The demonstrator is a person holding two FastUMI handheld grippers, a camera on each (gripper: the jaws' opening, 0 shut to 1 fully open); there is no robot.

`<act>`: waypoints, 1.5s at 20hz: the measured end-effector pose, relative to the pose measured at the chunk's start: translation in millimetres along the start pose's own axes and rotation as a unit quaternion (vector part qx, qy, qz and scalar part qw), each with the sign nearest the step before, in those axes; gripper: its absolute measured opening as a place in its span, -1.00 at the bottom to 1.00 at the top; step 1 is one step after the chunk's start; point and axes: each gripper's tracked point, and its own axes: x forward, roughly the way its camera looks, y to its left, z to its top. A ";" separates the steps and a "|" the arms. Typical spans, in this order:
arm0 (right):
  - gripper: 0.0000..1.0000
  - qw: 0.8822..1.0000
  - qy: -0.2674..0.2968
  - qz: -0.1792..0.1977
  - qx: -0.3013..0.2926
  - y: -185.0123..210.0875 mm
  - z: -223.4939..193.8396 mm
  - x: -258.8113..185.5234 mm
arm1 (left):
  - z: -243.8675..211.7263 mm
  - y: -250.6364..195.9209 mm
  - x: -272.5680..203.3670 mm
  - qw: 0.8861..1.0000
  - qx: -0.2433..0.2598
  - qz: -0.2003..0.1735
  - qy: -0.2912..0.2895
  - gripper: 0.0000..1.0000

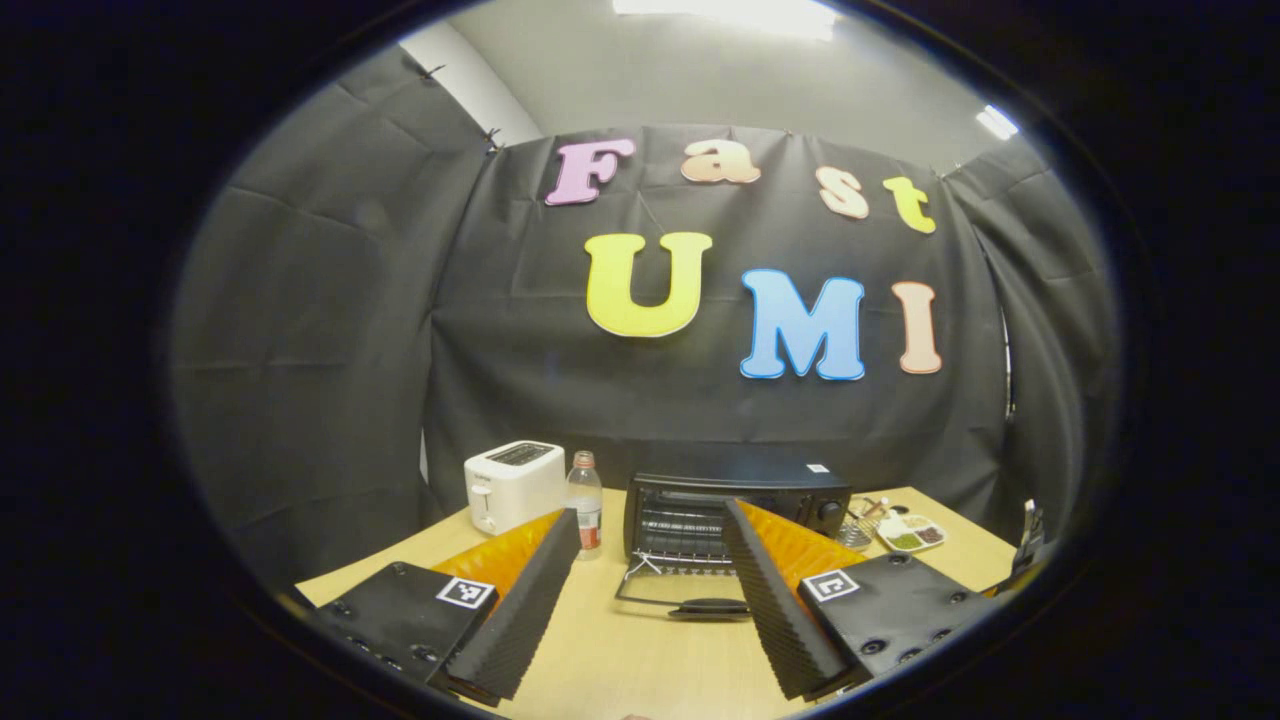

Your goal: Open the electric oven with the left hand, put the food in, and close the electric oven.

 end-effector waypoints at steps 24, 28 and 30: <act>-0.72 0.993 -0.071 0.071 -0.069 153.1 67.9 42.2 | -26.9 34.5 52.3 0.999 -0.001 -0.013 0.032 1.00; -0.73 0.992 -0.078 0.084 -0.061 175.6 77.3 70.7 | -29.4 58.1 62.5 0.999 0.003 -0.001 0.036 0.92; -0.73 0.991 -0.080 0.091 -0.061 186.0 80.1 84.5 | -32.1 69.0 65.6 0.999 0.001 0.004 0.038 0.92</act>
